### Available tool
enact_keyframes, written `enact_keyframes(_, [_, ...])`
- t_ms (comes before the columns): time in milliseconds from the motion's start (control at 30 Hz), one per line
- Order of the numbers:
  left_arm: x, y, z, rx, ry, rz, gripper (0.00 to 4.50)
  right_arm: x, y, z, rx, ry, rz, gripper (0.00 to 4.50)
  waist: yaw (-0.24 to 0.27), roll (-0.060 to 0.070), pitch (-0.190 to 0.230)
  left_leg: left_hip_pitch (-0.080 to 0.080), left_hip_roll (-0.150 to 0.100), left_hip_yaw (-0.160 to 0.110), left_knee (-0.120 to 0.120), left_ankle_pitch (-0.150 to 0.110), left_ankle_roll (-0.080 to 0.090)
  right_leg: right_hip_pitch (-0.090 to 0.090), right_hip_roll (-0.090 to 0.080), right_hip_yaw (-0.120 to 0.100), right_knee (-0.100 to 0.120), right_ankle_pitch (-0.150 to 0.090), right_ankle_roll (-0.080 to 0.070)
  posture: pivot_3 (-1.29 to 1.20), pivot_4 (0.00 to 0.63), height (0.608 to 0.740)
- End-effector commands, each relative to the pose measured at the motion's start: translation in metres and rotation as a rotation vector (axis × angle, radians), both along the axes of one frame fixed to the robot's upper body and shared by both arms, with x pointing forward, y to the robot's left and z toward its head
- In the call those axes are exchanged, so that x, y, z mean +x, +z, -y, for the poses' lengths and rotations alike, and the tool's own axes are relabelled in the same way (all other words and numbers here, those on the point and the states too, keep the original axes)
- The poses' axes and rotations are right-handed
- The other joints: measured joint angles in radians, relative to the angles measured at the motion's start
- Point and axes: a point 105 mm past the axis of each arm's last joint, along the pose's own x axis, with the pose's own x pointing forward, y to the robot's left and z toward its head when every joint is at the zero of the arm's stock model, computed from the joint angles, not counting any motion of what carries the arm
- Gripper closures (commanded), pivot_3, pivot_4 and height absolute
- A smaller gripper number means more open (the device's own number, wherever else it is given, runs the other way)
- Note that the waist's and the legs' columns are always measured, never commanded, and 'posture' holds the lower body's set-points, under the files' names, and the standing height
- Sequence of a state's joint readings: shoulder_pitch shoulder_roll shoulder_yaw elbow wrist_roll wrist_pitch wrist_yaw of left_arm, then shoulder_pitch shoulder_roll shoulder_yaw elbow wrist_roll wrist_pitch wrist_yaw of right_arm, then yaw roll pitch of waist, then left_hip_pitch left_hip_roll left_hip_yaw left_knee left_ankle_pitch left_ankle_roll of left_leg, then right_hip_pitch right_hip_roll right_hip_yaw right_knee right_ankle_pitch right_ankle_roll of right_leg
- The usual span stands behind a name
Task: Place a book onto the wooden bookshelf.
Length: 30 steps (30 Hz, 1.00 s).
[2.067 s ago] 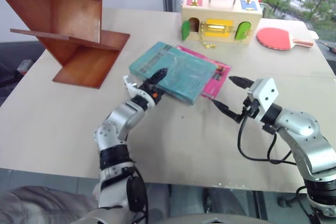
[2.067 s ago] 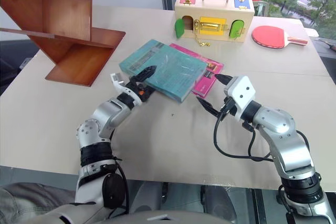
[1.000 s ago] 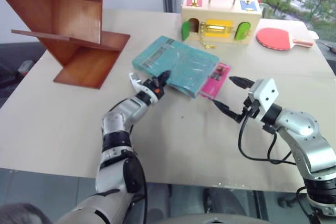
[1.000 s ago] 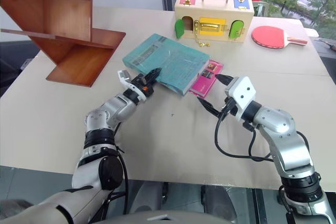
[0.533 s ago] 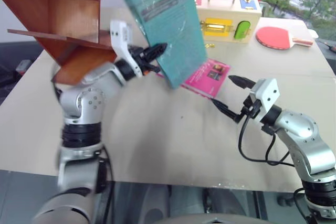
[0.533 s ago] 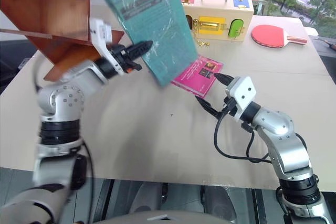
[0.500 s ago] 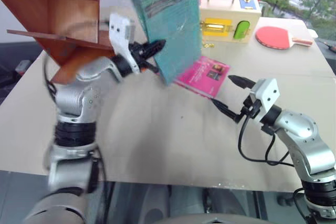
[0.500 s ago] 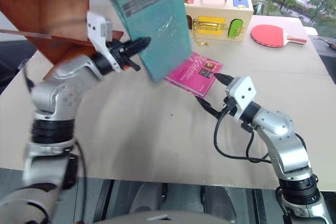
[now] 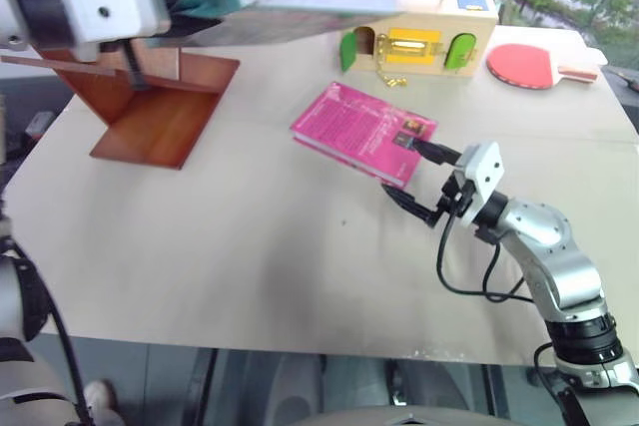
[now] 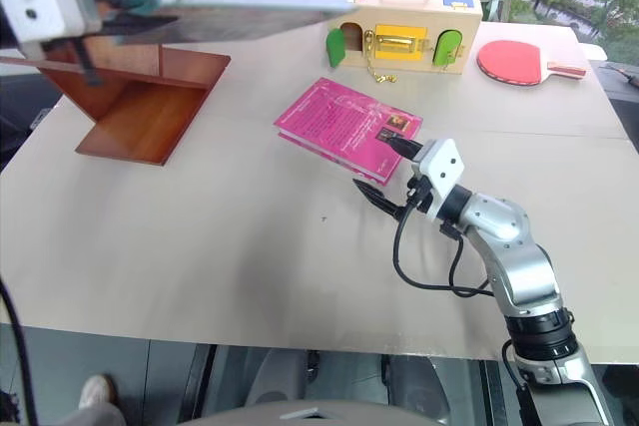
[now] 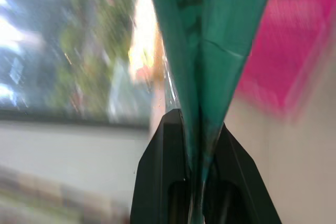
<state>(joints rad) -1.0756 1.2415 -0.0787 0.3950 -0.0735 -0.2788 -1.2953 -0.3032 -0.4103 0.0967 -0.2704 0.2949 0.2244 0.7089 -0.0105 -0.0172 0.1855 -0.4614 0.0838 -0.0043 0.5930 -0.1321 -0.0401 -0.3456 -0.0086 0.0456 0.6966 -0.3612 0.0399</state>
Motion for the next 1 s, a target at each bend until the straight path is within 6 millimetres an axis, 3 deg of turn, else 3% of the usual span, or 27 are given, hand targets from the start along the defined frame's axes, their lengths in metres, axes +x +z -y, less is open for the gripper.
enact_keyframes(33, [-0.003,0.023,-0.026,0.122,0.071,0.105,4.49,0.000,0.014,0.002,0.023,-0.004,0.079,0.02,0.006,-0.001,0.000,0.000,0.000,0.000,0.001,0.000,0.000,0.000,0.000,0.000,0.000,0.000,0.000,0.00,0.150,0.740])
enact_keyframes(133, [0.004,0.026,-0.049,0.211,0.159,0.127,4.49,0.003,0.018,0.004,0.042,-0.028,0.098,0.02,0.009,-0.004,0.001,-0.001,0.000,-0.002,0.003,0.000,0.000,0.000,0.000,-0.002,0.001,0.000,0.000,0.00,0.150,0.740])
enact_keyframes(300, [0.006,0.030,-0.057,0.237,0.179,0.123,4.49,0.000,0.017,0.005,0.046,-0.031,0.099,0.02,0.006,-0.004,0.002,-0.001,0.001,0.000,0.002,0.000,0.000,0.000,0.001,-0.001,0.001,0.000,0.000,0.00,0.150,0.740])
enact_keyframes(467, [0.004,0.011,-0.096,0.285,0.357,0.021,4.49,-0.003,0.028,0.005,0.053,-0.014,0.127,0.02,-0.005,-0.004,0.002,-0.002,0.001,-0.001,0.002,0.000,0.000,0.000,0.000,-0.001,0.001,0.000,0.000,0.00,0.150,0.740])
enact_keyframes(567, [0.002,-0.002,-0.114,0.306,0.439,-0.036,4.49,-0.003,0.048,-0.002,0.101,0.004,0.168,0.02,-0.009,-0.004,0.002,-0.002,0.002,-0.001,0.002,0.000,0.000,-0.001,0.001,-0.001,0.003,0.000,0.000,0.00,0.150,0.740])
enact_keyframes(933, [0.010,-0.015,-0.123,0.237,0.487,-0.035,4.49,-0.022,0.089,-0.019,0.204,0.149,0.237,0.02,-0.009,-0.004,0.002,-0.002,0.003,0.000,0.003,0.000,0.000,-0.001,0.002,0.000,0.004,0.000,0.000,0.00,0.150,0.740])
enact_keyframes(1000, [0.012,-0.012,-0.124,0.215,0.496,-0.009,3.65,-0.026,0.093,-0.023,0.217,0.185,0.238,0.02,-0.009,-0.004,0.002,-0.001,0.003,0.001,0.004,0.000,0.000,-0.003,0.002,0.001,0.007,0.000,0.000,0.00,0.150,0.740])
